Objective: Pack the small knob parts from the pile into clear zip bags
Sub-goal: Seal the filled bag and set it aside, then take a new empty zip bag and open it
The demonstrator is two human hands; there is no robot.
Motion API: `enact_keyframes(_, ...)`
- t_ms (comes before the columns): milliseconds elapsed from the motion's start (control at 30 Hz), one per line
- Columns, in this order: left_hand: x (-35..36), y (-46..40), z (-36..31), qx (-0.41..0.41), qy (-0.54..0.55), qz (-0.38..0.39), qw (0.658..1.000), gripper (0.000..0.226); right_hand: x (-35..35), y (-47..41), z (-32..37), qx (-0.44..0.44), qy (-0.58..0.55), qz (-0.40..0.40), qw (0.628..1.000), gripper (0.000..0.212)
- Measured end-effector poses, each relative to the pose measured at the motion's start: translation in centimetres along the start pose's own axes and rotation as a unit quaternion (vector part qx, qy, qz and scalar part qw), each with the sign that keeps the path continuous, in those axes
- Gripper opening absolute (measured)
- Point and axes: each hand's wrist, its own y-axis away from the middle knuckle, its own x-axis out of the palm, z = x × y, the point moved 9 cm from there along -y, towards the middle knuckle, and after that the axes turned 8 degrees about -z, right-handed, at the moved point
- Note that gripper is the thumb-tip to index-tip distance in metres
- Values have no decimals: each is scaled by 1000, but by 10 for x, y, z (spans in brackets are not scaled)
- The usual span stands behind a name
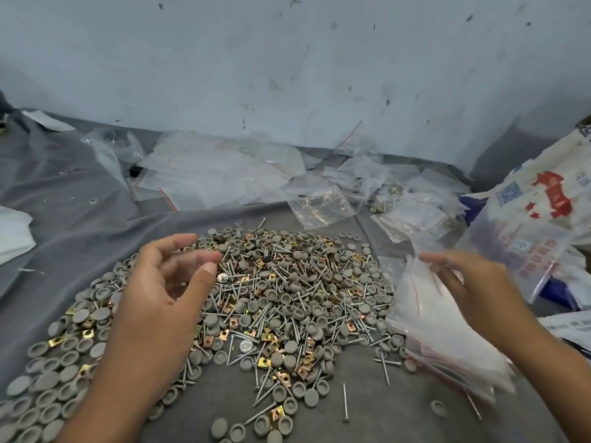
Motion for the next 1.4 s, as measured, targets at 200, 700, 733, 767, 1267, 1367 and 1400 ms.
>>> enact_keyframes(200, 18, 11, -4, 8, 4, 62, 998, 25, 7, 6, 130, 92, -374, 3, 923, 22)
enact_keyframes(700, -2, 2, -3, 65, -124, -32, 990, 17, 64, 25, 193, 46, -382, -27, 923, 25)
enact_keyframes(733, 0, 4, -6, 75, -129, -36, 988, 16, 62, 25, 190, 48, -379, -36, 923, 25)
enact_keyframes(767, 2, 5, -9, 86, -130, -40, 987, 15, 62, 26, 189, 47, -378, -42, 924, 23)
enact_keyframes(1267, 17, 14, -11, 140, -189, -12, 972, 26, 68, 31, 188, 69, -382, -66, 919, 30)
enact_keyframes(1367, 17, 16, -15, 160, -181, -12, 970, 30, 52, 28, 186, 34, -317, -124, 940, 29)
enact_keyframes(1400, 19, 18, -19, 173, -184, -6, 968, 30, 50, 28, 186, 29, -309, -131, 941, 28)
